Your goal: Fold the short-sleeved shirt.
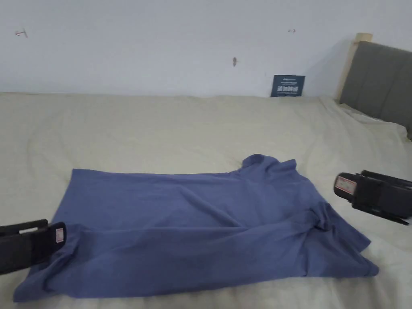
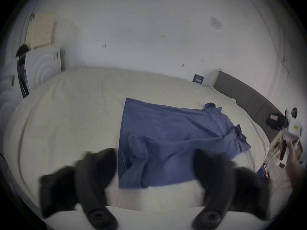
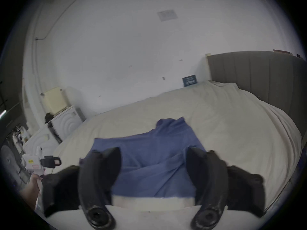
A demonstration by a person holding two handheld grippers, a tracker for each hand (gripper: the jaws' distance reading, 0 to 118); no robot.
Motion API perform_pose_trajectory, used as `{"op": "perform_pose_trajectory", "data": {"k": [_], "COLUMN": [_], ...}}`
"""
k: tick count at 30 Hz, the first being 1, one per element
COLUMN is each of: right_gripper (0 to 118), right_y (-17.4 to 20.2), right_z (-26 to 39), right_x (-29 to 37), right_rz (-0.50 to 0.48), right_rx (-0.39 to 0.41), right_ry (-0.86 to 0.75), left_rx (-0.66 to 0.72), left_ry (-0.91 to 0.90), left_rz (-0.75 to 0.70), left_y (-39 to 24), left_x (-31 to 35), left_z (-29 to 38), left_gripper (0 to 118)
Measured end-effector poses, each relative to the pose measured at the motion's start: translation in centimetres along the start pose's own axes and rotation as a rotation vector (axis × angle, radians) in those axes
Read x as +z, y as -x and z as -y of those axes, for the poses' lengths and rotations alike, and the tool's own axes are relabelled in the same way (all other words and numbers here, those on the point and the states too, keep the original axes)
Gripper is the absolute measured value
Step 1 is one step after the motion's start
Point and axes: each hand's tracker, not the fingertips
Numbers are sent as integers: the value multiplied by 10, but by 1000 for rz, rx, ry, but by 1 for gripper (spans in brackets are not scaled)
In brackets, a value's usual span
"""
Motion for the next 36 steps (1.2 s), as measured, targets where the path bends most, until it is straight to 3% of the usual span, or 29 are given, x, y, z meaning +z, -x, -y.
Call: {"op": "perform_pose_trajectory", "data": {"k": [1,3,4,6,12,16,17,19,20,22,27,30,33,35,36], "right_gripper": [0,0,0,0,0,0,0,0,0,0,0,0,0,0,0], "right_y": [5,20,21,24,39,47,49,51,51,50,40,36,31,30,29], "right_z": [8,27,33,45,54,56,58,63,64,69,77,81,82,81,81], "right_x": [6,20,19,20,16,12,11,9,10,7,-4,-12,-18,-23,-22], "right_rz": [-2,102,50,-69,-38,-75,-83,-91,-89,-81,-53,-35,-46,-43,-34], "right_rx": [32,64,49,-25,47,51,53,63,72,82,70,53,22,19,21], "right_ry": [-8,-60,-21,42,85,129,138,152,162,179,255,293,296,290,282], "left_rx": [-4,1,67,63,-1,102,111,101,77,-12,-68,-43,-111,-156,-171], "left_ry": [-18,-63,-25,-16,3,247,280,339,378,386,563,558,585,602,586], "left_rz": [-2,30,34,40,-77,-58,-53,-59,-81,-126,-261,-240,-253,-219,-184], "left_y": [-1,-7,-5,-2,13,54,60,70,74,73,77,80,72,61,55], "left_x": [10,30,40,52,46,-19,-37,-69,-85,-100,-137,-138,-139,-137,-134], "left_z": [8,27,35,40,11,-7,-9,-6,-4,-6,8,4,0,-1,-2], "left_gripper": [0,0,0,0,0,0,9,91,118,116,116,116,113,95,76]}}
